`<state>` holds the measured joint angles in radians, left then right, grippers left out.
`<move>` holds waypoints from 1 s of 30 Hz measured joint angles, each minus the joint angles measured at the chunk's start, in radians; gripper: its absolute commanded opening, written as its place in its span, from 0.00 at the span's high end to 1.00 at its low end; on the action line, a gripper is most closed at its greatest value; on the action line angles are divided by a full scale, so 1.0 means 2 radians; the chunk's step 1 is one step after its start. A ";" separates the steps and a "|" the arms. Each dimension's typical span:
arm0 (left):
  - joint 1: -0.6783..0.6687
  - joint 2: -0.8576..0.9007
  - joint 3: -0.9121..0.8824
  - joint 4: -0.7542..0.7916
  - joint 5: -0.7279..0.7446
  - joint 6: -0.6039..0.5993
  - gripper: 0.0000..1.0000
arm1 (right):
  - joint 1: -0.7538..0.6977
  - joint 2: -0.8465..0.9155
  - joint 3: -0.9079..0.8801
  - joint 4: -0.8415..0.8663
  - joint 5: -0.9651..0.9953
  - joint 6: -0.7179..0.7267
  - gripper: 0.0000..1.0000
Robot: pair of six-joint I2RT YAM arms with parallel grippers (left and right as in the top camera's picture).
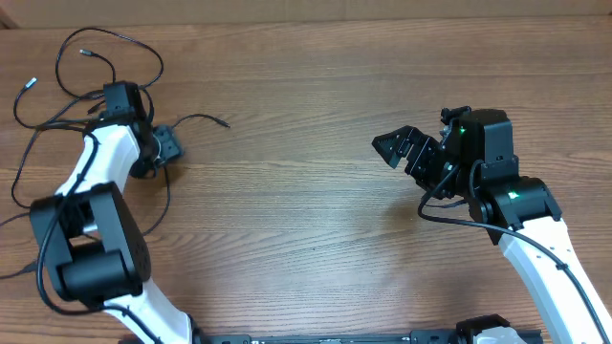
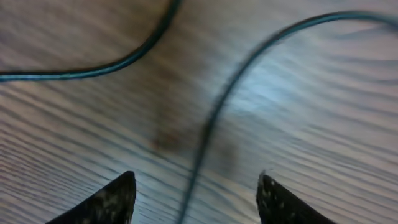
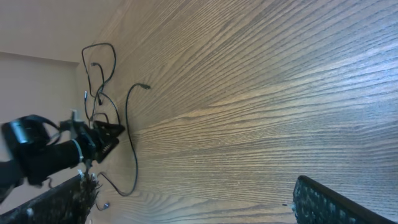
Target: Untangle cables
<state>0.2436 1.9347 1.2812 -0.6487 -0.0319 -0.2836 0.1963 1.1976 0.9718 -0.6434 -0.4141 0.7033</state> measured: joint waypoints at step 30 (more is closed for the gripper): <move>0.008 -0.027 0.029 -0.147 0.010 -0.048 0.96 | 0.000 0.000 0.000 0.000 0.000 0.000 0.00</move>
<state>0.2596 1.8801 1.3396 -0.9436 -0.0113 -0.3798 0.1963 1.1976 0.9718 -0.6434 -0.4145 0.7029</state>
